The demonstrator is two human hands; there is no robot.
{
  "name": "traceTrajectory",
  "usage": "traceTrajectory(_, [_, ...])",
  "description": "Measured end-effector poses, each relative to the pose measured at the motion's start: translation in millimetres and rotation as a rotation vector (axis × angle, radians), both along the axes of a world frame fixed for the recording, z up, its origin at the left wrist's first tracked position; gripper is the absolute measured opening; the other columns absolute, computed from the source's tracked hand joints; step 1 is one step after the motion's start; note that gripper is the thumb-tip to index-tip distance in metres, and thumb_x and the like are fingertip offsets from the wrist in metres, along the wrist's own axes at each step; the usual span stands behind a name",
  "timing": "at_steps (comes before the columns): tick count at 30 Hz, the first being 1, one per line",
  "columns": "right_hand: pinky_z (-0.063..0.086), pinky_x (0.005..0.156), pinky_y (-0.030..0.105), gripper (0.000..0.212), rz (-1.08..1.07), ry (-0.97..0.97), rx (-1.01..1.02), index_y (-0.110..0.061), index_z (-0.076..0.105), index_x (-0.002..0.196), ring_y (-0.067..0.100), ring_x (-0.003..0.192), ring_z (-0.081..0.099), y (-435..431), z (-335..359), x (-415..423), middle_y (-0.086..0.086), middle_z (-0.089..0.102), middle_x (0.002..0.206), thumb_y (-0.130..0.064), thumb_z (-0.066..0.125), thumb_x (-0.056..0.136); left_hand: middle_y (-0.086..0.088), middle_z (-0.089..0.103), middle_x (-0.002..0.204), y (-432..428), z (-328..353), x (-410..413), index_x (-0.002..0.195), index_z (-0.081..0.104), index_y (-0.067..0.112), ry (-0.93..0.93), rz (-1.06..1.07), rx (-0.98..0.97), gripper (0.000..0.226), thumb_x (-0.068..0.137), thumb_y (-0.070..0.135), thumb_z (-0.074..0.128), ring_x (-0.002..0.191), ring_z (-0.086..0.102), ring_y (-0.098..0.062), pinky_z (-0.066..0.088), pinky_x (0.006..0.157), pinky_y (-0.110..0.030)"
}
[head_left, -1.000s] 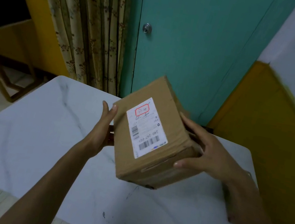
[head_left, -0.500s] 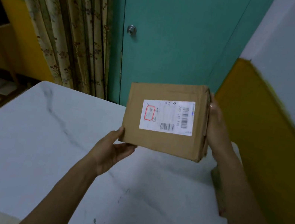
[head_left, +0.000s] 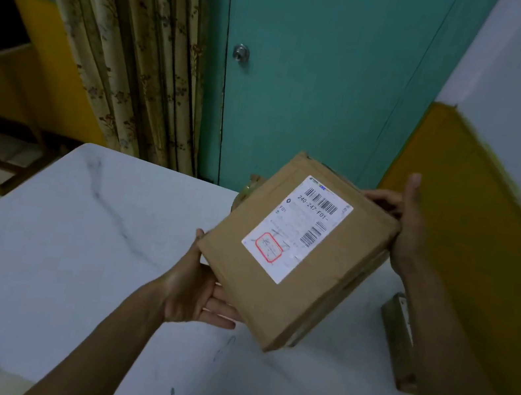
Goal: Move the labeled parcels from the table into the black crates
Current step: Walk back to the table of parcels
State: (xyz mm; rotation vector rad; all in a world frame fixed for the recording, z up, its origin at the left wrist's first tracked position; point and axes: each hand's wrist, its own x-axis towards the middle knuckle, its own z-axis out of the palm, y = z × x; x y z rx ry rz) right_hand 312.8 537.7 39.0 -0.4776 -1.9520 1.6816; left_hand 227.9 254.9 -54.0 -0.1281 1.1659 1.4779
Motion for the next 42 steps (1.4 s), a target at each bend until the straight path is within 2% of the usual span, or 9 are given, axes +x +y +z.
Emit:
traceTrajectory(4, [0.046,0.061,0.020,0.072,-0.314,0.181,-0.153,-0.021,0.061,0.046,0.003,0.050,0.055,4,9,-18,-0.008,0.059,0.048,-0.053,0.027,0.100,-0.028,0.060,0.124,7,1,10,0.121,0.065,0.007,-0.075,-0.059,0.156,0.082,0.081,0.070,0.031,0.111,0.061,-0.043,0.057,0.081,-0.048])
traceTrajectory(6, [0.047,0.065,0.024,0.058,-0.384,0.191,-0.252,-0.019,0.059,0.060,0.007,0.056,0.059,2,9,-27,-0.005,0.061,0.056,-0.050,0.033,0.101,-0.028,0.060,0.123,18,5,17,0.124,0.063,0.007,-0.109,0.022,0.214,0.061,0.091,0.051,0.037,0.108,0.063,-0.041,0.059,0.075,-0.045])
traceTrajectory(8, [0.052,0.072,0.027,0.049,-0.225,0.138,-0.330,-0.020,0.065,0.079,0.013,0.072,0.067,-8,9,-33,0.000,0.070,0.074,-0.050,0.033,0.101,-0.027,0.063,0.118,29,4,22,0.126,0.059,0.005,-0.130,0.143,0.242,0.048,0.099,0.037,0.035,0.100,0.067,-0.040,0.060,0.070,-0.041])
traceTrajectory(11, [0.052,0.091,0.040,0.043,-0.067,0.012,-0.237,-0.022,0.069,0.103,0.020,0.096,0.067,-23,3,-40,0.004,0.072,0.100,-0.049,0.036,0.100,-0.026,0.064,0.118,35,5,24,0.122,0.061,0.008,-0.135,0.251,0.299,0.046,0.102,0.039,0.033,0.099,0.067,-0.040,0.060,0.064,-0.039])
traceTrajectory(14, [0.053,0.092,0.048,0.058,0.035,-0.108,-0.124,-0.031,0.042,0.142,0.023,0.108,0.065,-32,-9,-38,0.001,0.064,0.125,-0.043,0.063,0.089,-0.021,0.065,0.120,30,10,17,0.129,0.057,0.015,-0.018,0.297,0.312,0.040,0.100,0.037,0.039,0.103,0.066,-0.039,0.060,0.065,-0.037])
traceTrajectory(18, [0.058,0.082,0.046,0.091,0.122,-0.068,-0.164,-0.028,0.046,0.135,0.018,0.099,0.070,-42,-20,-33,-0.004,0.070,0.115,-0.033,0.088,0.054,-0.010,0.065,0.124,26,28,8,0.128,0.055,0.029,0.220,0.284,0.288,0.055,0.081,0.057,0.054,0.105,0.066,-0.035,0.059,0.067,-0.035])
traceTrajectory(22, [0.060,0.077,0.040,0.091,0.091,-0.004,-0.177,-0.025,0.048,0.132,0.016,0.096,0.071,-49,-18,-36,-0.007,0.072,0.109,-0.031,0.088,0.051,-0.001,0.061,0.124,30,40,3,0.128,0.048,0.032,0.521,0.374,0.180,0.064,0.070,0.037,0.074,0.095,0.071,-0.020,0.058,0.070,-0.032])
traceTrajectory(35, [0.055,0.062,0.017,0.070,0.121,0.074,-0.115,-0.037,0.043,0.127,0.000,0.090,0.069,-63,11,-42,-0.017,0.066,0.109,-0.027,0.081,0.070,0.000,0.066,0.119,23,58,-3,0.129,0.051,0.028,0.517,0.448,0.266,0.066,0.068,0.033,0.075,0.100,0.069,-0.022,0.058,0.067,-0.029])
traceTrajectory(42, [0.055,0.066,0.016,0.074,0.154,0.088,-0.101,-0.033,0.041,0.132,0.000,0.092,0.068,-61,14,-35,-0.016,0.065,0.112,-0.029,0.080,0.068,0.000,0.068,0.117,26,58,6,0.127,0.054,0.029,0.484,0.471,0.276,0.061,0.069,0.031,0.074,0.098,0.070,-0.023,0.058,0.065,-0.029])
